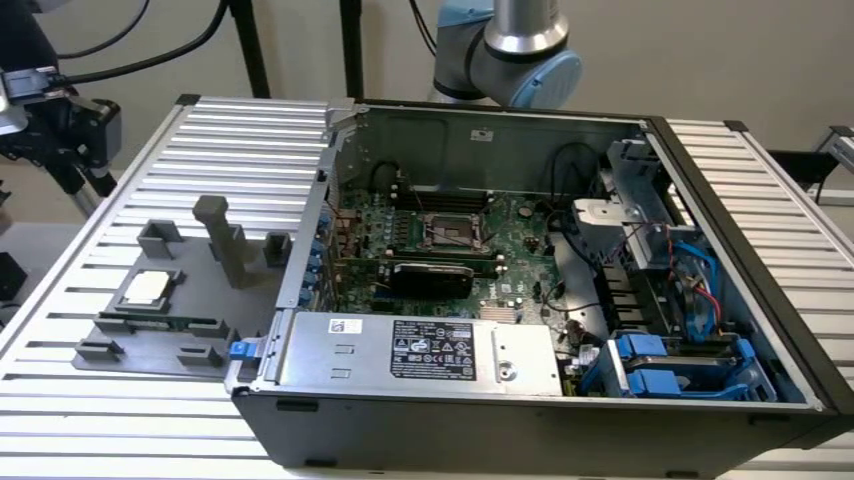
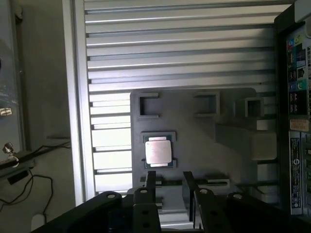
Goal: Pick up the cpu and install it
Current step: 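Pick up the cpu and move it towards the insertion slot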
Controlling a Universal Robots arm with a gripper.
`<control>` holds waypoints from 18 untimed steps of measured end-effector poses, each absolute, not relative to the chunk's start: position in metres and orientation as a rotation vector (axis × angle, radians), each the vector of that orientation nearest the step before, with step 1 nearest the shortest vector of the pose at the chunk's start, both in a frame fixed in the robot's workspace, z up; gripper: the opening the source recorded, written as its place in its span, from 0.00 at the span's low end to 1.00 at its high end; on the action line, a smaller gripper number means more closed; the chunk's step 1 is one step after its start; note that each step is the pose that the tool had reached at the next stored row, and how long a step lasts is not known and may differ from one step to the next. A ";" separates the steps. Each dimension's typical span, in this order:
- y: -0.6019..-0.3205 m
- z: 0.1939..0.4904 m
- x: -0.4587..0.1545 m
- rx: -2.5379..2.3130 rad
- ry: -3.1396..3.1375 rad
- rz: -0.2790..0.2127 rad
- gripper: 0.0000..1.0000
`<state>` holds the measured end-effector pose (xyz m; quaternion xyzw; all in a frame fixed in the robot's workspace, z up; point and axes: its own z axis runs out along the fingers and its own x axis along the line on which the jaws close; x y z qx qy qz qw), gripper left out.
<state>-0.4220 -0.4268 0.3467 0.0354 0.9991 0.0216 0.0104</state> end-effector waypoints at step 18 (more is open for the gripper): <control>-0.427 0.331 -0.423 0.110 3.112 0.067 0.89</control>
